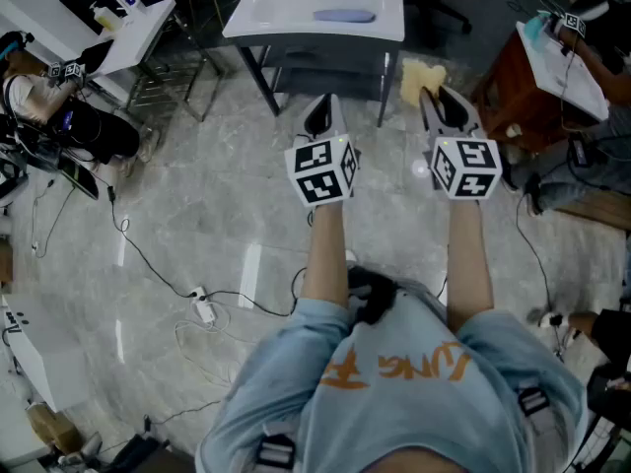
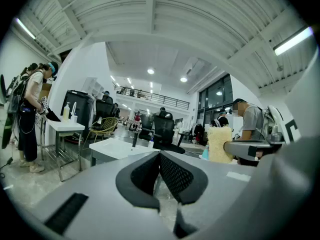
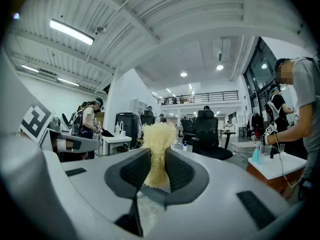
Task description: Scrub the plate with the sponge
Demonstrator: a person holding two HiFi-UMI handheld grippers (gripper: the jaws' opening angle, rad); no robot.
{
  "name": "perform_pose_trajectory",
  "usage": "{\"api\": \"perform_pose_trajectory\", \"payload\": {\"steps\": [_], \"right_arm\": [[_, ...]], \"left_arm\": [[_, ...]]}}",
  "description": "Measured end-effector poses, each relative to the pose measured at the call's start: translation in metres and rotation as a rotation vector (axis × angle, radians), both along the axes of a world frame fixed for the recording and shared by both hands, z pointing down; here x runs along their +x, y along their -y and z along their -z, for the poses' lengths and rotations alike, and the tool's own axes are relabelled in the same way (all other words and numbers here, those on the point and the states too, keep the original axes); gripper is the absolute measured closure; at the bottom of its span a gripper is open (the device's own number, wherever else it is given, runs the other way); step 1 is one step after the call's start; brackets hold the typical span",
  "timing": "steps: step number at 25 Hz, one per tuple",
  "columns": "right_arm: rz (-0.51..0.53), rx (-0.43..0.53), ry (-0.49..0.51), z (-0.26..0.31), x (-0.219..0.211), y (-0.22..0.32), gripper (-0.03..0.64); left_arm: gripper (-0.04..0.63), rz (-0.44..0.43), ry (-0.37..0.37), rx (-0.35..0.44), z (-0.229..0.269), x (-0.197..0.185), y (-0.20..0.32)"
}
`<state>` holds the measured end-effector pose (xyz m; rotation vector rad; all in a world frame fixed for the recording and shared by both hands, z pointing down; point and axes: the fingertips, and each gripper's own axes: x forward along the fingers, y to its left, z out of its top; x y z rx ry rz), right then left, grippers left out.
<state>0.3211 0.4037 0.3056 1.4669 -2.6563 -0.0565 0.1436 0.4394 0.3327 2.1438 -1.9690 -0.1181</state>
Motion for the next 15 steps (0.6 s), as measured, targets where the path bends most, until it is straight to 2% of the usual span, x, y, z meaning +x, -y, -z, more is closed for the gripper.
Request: {"api": "perform_pose_trajectory", "payload": {"steps": [5, 10, 15], "right_arm": [[-0.016, -0.005, 0.000, -0.004, -0.008, 0.015, 0.531], [-0.048, -0.019, 0.009, -0.002, -0.010, 0.036, 0.525], [-0.086, -0.015, 0.011, 0.003, -0.012, 0.052, 0.523]], "left_arm": [[0.594, -0.012, -0.007, -0.007, -0.004, -0.012, 0.020], [0.592, 0.003, -0.028, 0.061, 0.010, -0.032, 0.039], [0.592, -0.007, -0.034, 0.059, 0.012, -0.047, 0.057]]}}
